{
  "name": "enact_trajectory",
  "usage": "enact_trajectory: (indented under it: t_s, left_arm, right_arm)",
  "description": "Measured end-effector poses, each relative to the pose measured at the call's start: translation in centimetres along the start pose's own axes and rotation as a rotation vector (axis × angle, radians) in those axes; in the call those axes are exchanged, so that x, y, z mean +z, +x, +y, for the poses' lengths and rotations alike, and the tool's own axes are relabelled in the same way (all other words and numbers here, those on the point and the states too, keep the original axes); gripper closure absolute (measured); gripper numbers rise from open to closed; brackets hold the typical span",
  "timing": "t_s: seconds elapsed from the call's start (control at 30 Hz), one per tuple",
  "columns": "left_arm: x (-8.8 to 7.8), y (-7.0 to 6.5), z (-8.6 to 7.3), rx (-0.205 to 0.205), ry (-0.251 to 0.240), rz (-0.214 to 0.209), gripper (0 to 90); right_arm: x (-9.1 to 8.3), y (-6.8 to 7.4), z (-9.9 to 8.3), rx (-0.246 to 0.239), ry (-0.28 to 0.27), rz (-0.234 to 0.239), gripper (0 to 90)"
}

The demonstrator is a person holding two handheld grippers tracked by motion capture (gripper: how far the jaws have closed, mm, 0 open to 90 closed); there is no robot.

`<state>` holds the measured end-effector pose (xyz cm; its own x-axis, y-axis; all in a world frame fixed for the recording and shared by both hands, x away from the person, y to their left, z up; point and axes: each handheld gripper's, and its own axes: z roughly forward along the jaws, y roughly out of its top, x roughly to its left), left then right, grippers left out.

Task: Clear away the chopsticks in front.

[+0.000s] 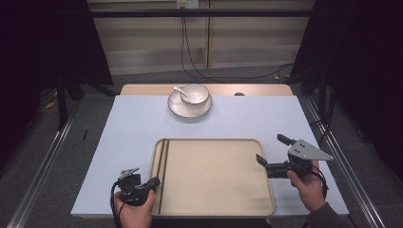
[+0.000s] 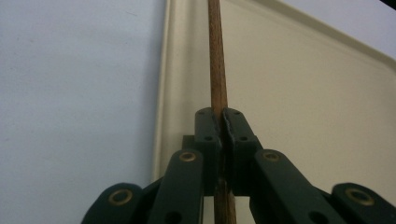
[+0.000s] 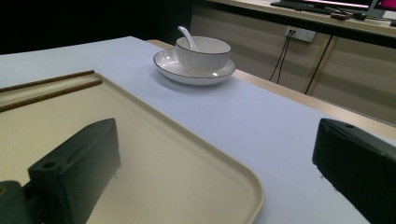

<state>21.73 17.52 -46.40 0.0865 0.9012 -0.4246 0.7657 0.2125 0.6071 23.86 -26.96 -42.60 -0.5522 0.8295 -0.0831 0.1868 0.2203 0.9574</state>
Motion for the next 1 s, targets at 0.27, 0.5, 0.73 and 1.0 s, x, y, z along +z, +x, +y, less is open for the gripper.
enact_trajectory:
  t_s: [0.27,0.5,0.73,1.0]
  left_arm:
    - [0.4,0.2,0.0,0.007,0.019,0.010,85.4]
    - [0.8,0.4,0.1,-0.007,0.026,0.016,85.4]
    - [1.1,0.3,0.2,-0.008,0.022,0.019,84.9]
    - [1.4,-0.1,0.4,0.007,0.031,0.025,82.8]
  right_arm:
    - [-0.1,0.0,0.0,-0.001,0.001,-0.001,0.3]
    - [-0.1,-0.1,0.0,0.000,0.000,-0.006,0.3]
    - [-0.1,0.0,0.0,0.001,0.001,-0.001,0.3]
    - [-0.1,-0.1,0.0,-0.004,0.004,-0.002,0.3]
